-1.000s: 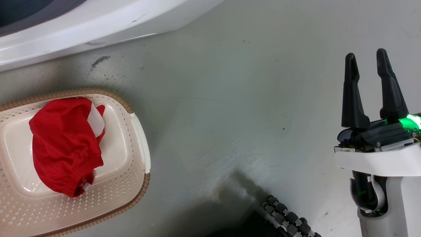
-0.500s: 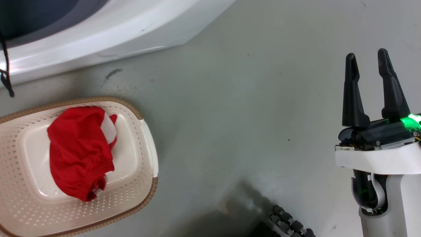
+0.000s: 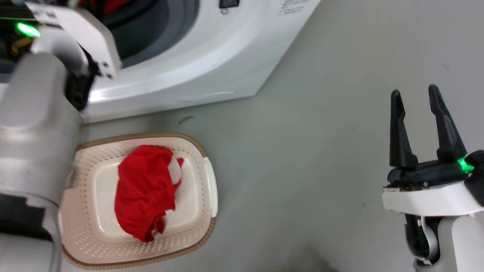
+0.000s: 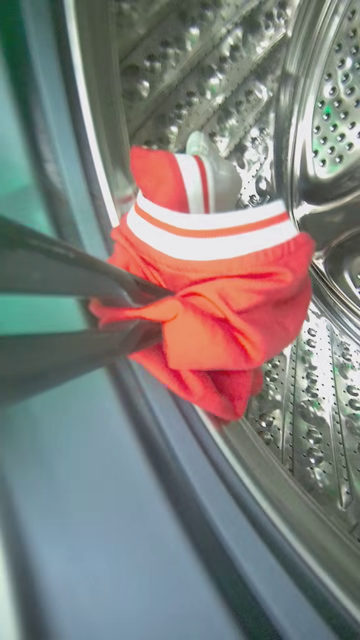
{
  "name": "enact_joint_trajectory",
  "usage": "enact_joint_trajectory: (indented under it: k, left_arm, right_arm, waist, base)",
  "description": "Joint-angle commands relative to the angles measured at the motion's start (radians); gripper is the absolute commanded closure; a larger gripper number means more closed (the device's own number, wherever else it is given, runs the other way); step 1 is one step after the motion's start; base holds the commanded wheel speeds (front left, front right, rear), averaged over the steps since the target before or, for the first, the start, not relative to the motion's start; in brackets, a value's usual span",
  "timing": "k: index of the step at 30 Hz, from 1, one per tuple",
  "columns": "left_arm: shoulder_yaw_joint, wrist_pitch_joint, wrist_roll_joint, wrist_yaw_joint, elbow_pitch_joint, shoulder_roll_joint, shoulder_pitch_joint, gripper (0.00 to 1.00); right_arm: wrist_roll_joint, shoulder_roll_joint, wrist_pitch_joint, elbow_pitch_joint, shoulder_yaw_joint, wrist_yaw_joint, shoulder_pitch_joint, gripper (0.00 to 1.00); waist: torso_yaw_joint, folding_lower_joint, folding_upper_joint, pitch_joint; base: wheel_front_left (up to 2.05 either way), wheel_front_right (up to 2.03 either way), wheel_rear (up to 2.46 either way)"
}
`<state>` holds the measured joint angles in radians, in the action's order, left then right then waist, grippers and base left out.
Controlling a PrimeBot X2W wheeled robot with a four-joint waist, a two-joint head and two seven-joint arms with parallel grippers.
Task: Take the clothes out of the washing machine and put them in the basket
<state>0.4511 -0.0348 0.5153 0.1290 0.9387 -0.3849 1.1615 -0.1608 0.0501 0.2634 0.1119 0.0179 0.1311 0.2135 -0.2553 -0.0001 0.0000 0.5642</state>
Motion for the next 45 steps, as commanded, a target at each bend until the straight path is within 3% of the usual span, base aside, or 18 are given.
enact_joint_trajectory:
  k: [1, 15, 24, 37, 45]
  left_arm:
    - [0.017, 0.017, 0.015, 0.001, -0.016, 0.009, -0.048, 1.00]
    - [0.062, 0.215, 0.069, -0.016, -0.165, 0.021, -0.363, 1.00]
    - [0.053, 0.258, 0.058, -0.116, -0.465, -0.036, -0.572, 1.00]
    - [0.015, 0.205, 0.040, -0.268, -0.921, -0.140, -0.763, 1.00]
    - [0.012, 0.168, 0.019, -0.342, -1.122, -0.184, -0.859, 1.00]
  right_arm:
    - [0.009, 0.000, 0.002, -0.005, -0.002, -0.001, -0.020, 0.00]
    - [0.060, 0.000, 0.002, -0.032, 0.001, -0.001, -0.124, 0.00]
    - [0.078, 0.000, 0.002, -0.035, -0.007, -0.001, -0.194, 0.00]
    - [0.084, 0.000, 0.002, -0.040, -0.003, -0.001, -0.240, 0.00]
    - [0.083, 0.000, 0.002, -0.041, 0.003, -0.001, -0.251, 0.00]
  waist:
    - [0.057, 0.0001, 0.0000, -0.072]
    - [0.110, 0.0001, 0.0000, -0.275]
    - [0.153, 0.0001, 0.0000, -0.384]
    - [0.190, 0.0001, 0.0000, -0.455]
    - [0.199, 0.0001, 0.0000, -0.471]
  base:
    - [0.00, 0.00, 0.00]
    - [0.00, 0.00, 0.00]
    - [0.00, 0.00, 0.00]
    - [0.00, 0.00, 0.00]
    - [0.00, 0.00, 0.00]
